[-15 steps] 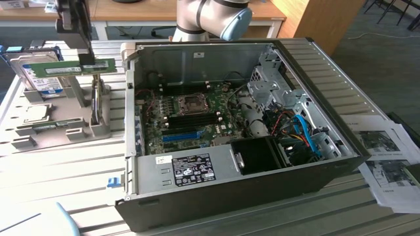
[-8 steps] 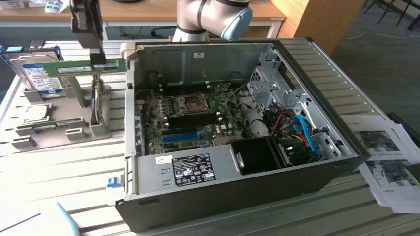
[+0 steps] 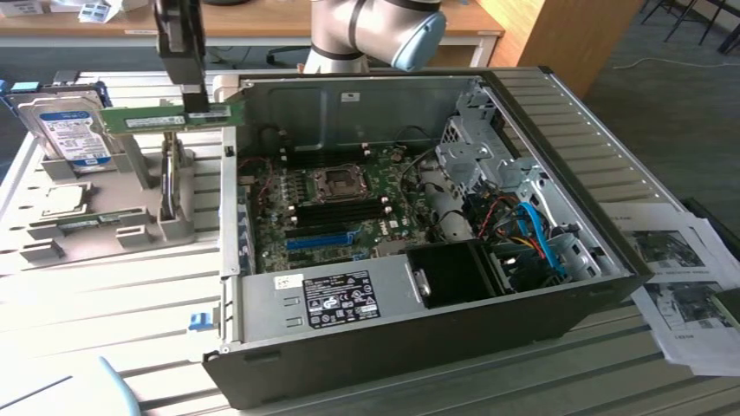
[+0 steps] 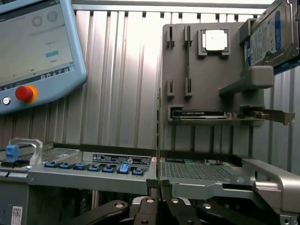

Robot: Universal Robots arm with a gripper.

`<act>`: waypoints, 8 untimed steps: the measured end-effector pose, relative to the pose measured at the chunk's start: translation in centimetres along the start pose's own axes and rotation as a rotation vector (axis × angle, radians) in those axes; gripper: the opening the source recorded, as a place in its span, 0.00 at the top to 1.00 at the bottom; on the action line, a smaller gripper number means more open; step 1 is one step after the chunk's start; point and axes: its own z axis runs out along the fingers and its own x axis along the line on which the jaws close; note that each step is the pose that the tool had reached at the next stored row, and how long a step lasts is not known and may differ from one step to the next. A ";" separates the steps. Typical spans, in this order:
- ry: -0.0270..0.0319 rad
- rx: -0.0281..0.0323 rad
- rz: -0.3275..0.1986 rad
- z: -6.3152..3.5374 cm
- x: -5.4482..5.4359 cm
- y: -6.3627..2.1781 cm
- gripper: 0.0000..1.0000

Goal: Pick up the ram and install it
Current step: 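Pick up the ram and move it above insertion slot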

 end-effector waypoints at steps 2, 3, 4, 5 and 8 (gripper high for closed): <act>-0.0001 0.0001 0.000 -0.02 0.0 -0.59 0.89; -0.0001 0.0001 0.000 -0.03 0.0 -0.87 0.89; -0.0001 0.0001 0.000 -0.04 0.0 -1.16 0.89; -0.0002 0.0002 0.000 -0.05 0.1 -1.44 0.89; 0.0000 0.0001 0.000 -0.09 0.1 -2.33 0.89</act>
